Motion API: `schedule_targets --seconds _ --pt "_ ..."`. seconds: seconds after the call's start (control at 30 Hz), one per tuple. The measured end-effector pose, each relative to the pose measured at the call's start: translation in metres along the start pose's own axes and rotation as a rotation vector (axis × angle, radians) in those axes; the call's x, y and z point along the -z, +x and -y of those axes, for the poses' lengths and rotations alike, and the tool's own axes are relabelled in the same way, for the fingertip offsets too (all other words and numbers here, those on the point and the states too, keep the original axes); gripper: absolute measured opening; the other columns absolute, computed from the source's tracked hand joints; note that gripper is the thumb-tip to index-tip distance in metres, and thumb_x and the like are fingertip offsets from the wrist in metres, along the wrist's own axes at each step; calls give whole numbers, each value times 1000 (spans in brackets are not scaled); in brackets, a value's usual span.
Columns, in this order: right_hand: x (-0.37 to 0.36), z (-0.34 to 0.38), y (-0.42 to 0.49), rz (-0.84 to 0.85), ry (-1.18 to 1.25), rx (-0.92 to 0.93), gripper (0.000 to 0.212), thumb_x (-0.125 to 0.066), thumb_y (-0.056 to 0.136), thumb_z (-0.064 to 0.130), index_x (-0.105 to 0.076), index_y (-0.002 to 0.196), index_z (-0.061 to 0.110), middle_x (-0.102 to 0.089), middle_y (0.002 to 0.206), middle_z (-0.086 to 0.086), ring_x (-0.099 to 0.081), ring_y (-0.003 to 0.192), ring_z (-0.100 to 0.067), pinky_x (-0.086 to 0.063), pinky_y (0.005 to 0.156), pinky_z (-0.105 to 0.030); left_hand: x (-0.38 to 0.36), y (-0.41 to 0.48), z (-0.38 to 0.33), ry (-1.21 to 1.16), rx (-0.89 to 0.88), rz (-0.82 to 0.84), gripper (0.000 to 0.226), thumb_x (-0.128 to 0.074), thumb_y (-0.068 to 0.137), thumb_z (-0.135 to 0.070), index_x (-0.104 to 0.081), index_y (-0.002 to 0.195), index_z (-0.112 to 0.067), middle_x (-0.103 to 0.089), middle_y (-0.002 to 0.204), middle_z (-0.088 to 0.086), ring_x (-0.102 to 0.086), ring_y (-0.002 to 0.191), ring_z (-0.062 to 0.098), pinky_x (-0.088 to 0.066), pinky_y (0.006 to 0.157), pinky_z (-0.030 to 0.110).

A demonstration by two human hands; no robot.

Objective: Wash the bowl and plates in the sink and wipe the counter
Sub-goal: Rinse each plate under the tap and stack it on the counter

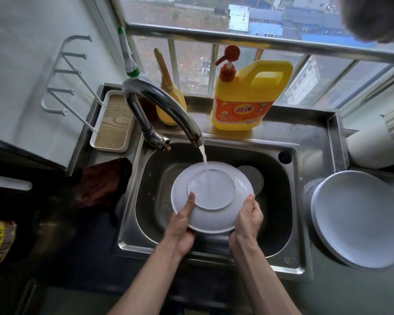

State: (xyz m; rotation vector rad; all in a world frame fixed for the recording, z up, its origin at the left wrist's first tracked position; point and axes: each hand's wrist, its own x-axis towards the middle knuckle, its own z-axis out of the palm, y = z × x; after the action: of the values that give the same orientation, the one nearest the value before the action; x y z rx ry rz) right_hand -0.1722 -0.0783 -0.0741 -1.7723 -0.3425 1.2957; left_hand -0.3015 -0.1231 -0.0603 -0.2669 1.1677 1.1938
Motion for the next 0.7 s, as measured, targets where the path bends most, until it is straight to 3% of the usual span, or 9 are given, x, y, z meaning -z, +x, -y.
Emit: schedule_targets --seconds 0.1,0.17,0.27,0.37,0.47,0.6,0.7 --pt "1 3 3 88 -50 -13 36 -52 108 36 -64 96 5 -68 89 -13 -62 79 -22 -54 71 -38 -1 -3 0 -23 -55 6 44 -69 94 -23 -63 136 -12 -73 125 13 -69 117 30 -54 99 50" --pt "9 7 8 155 -136 -12 30 -55 107 32 -67 116 6 -72 102 -9 -68 91 -20 -59 84 -41 6 -1 -11 31 -86 20 43 -68 95 -20 -62 137 -13 -72 126 13 -68 119 31 -51 105 54" --pt "12 13 14 221 -435 175 46 -55 107 24 -48 152 19 -58 141 -1 -59 124 -16 -49 110 -43 12 -2 -25 148 -92 50 37 -66 96 -22 -64 132 -15 -74 123 12 -72 112 30 -55 99 57" --pt "-5 17 15 290 -773 508 49 -44 111 32 -41 158 18 -38 163 -3 -32 152 -22 -26 125 -44 10 -5 -30 220 -93 75 41 -64 94 -32 -64 131 -15 -75 120 14 -73 107 31 -63 82 50" --pt "-26 13 14 375 -1086 753 68 -23 108 53 -21 164 14 -17 172 -4 -4 161 -19 0 129 -38 8 -5 -34 257 -95 60 43 -60 97 -39 -64 131 -13 -74 122 15 -72 109 32 -64 81 48" --pt "-40 7 15 480 -1237 874 73 -19 108 56 -2 166 16 2 174 -3 13 160 -18 13 128 -37 7 -3 -43 304 -147 39 48 -64 92 -41 -66 130 -11 -75 119 14 -74 106 31 -64 76 45" --pt "-47 8 9 603 -1268 986 71 -10 103 61 14 162 28 21 169 11 22 157 -13 16 127 -39 6 -1 -50 362 -165 43 48 -62 96 -41 -67 128 -7 -75 117 17 -74 103 33 -63 72 41"
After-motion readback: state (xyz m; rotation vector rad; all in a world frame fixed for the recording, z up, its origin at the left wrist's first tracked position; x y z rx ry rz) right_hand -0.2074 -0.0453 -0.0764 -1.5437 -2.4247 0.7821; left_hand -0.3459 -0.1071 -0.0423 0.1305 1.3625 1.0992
